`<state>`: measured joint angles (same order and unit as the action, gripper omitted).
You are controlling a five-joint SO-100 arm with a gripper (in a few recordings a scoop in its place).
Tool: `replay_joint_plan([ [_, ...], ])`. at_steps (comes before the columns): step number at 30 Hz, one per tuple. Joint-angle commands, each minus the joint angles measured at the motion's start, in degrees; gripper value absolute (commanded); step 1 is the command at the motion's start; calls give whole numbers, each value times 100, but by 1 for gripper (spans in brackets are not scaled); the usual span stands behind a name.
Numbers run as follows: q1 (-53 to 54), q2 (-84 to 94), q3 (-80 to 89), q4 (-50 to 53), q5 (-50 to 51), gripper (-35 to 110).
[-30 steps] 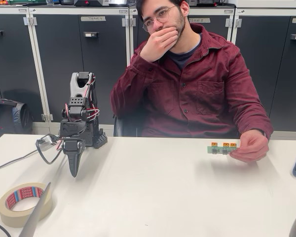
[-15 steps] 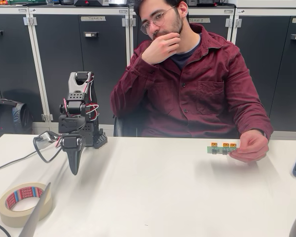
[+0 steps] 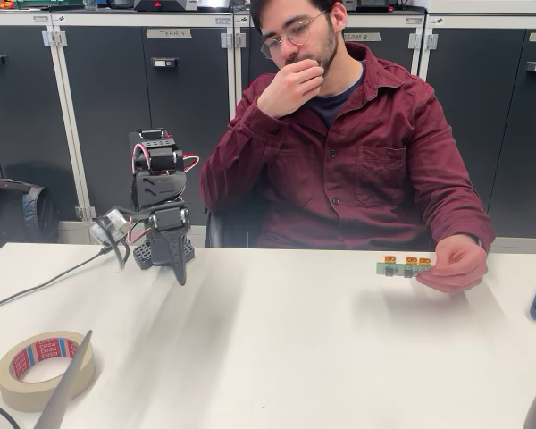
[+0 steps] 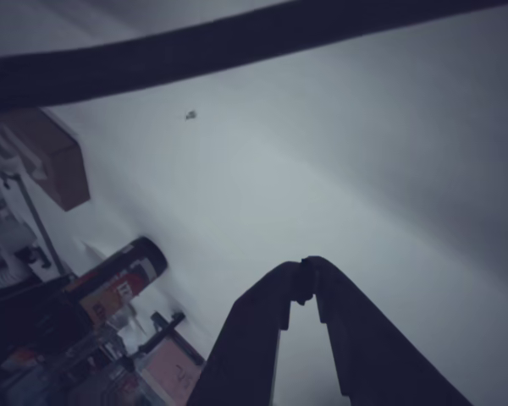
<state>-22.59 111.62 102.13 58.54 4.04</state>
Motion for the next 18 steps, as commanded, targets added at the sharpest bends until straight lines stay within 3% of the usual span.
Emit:
replay_joint_plan([
  [1,-536,-158,-800,62,-325,-5],
  [9,-1573,-1652,-2373,677,-1512,-5],
  [18,-1986,-3806,-5291,1925,-2013,-5],
])
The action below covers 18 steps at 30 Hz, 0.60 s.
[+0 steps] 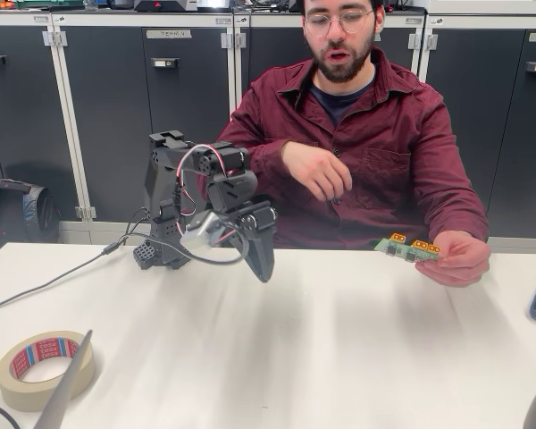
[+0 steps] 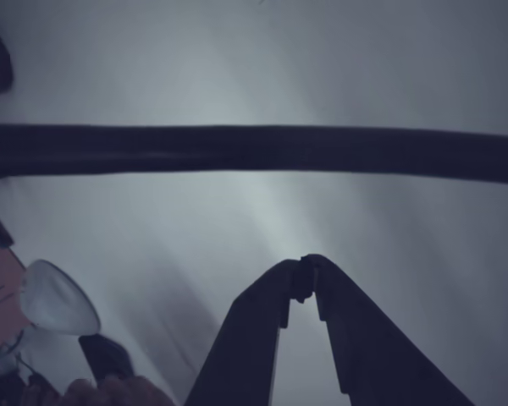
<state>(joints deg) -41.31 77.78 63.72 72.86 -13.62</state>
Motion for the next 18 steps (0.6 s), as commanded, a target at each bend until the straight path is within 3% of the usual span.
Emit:
replay_joint_plan([
  [1,-141,-650,-1890,694,-334,-5],
  [3,-202,-1354,-3208,1371,-615,-5],
  [6,-237,-3182,-6847,2654,-984,-5],
  [7,-255,-3331,-7163,2663,-1046,-5],
  [18,-589,-2637,-6284,1969,-1020,-5],
])
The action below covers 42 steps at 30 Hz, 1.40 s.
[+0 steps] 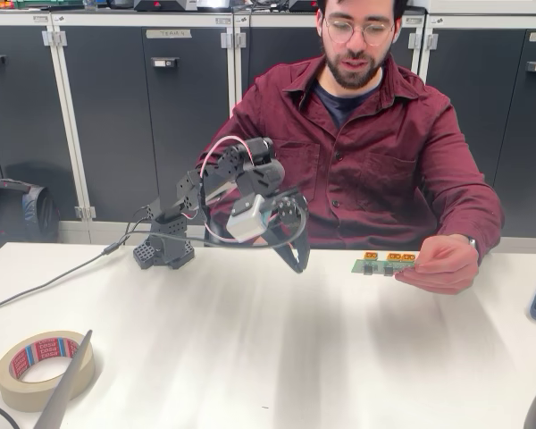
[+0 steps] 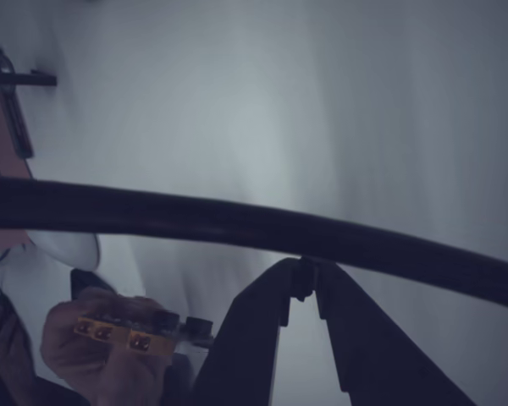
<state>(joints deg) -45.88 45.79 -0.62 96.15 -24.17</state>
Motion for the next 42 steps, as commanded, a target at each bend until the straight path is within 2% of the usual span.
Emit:
replay_joint_plan([
  [1,-176,571,229,-457,70,-5],
  [10,-519,70,422,-1002,-185,-5],
  [21,-826,-308,492,-677,-2355,-5],
  [31,-896,-404,562,-571,-3876,-5],
  [38,-870,-325,79,-967,-4166,-5],
  [42,-773,-246,35,-1336,-4737,-5],
])
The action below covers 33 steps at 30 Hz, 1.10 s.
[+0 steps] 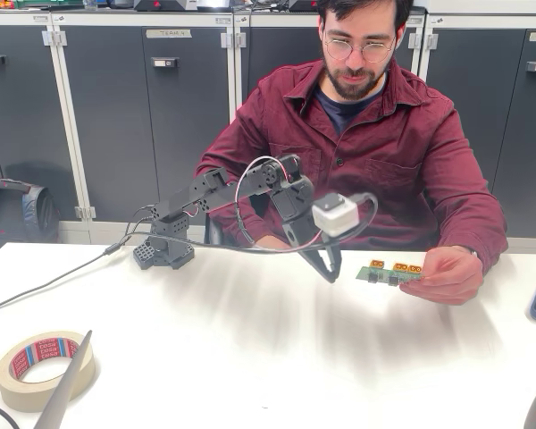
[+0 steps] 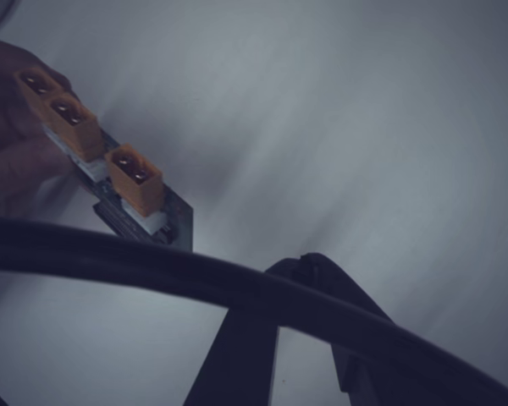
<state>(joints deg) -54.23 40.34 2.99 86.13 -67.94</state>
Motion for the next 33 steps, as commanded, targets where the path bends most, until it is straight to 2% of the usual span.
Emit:
replay_joint_plan([
  [1,114,299,-325,-439,-580,-5],
  [7,466,-26,-343,-1090,-1617,-5],
  [17,721,-686,-404,-1898,-2610,-5],
  [25,-132,-1187,-220,-3577,-2487,-5],
  [33,-1002,-923,220,-3313,-1881,-5],
])
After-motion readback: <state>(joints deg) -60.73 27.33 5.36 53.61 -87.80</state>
